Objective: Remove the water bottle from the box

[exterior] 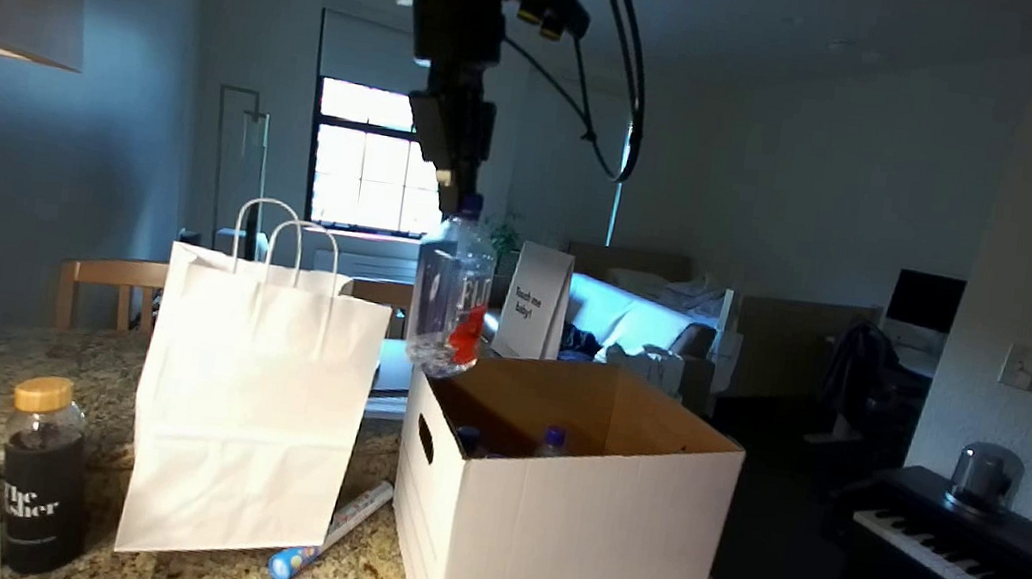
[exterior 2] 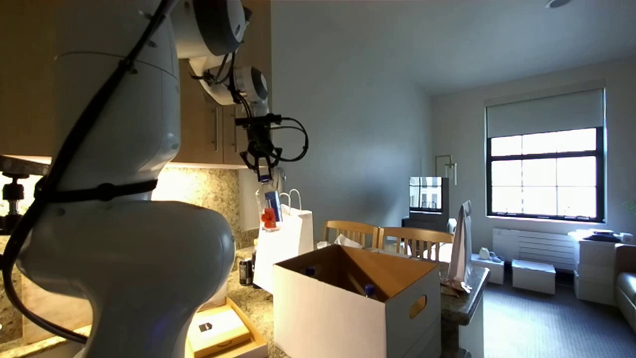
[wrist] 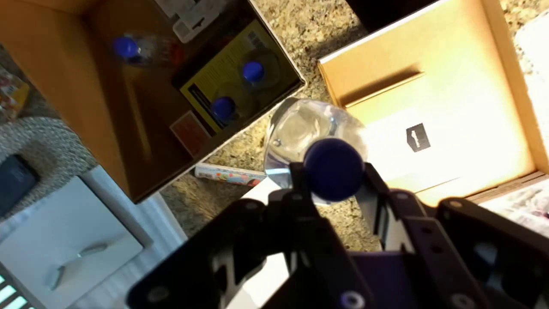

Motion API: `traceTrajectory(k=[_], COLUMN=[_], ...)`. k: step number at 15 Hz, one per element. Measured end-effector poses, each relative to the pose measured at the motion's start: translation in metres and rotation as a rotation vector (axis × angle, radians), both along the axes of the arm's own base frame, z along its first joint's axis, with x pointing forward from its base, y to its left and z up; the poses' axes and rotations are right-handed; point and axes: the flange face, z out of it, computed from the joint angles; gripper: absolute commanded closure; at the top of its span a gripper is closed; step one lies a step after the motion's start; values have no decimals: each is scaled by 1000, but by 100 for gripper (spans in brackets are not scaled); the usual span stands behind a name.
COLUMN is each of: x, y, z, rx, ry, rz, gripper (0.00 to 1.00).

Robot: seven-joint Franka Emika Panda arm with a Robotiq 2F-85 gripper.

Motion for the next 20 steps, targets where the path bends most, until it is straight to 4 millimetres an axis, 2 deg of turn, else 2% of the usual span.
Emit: traceTrajectory(k=[4,7,14,17,20], x=[2,1,3,-7,-27], y=[43,62,78,79,89], z=[-47,-79,-162,-201,-236], rx=[9,-6,-24,-37,-52], ry=[64,123,190,227,260], rz=[182,267,319,335,367], gripper=[89,89,89,89,89])
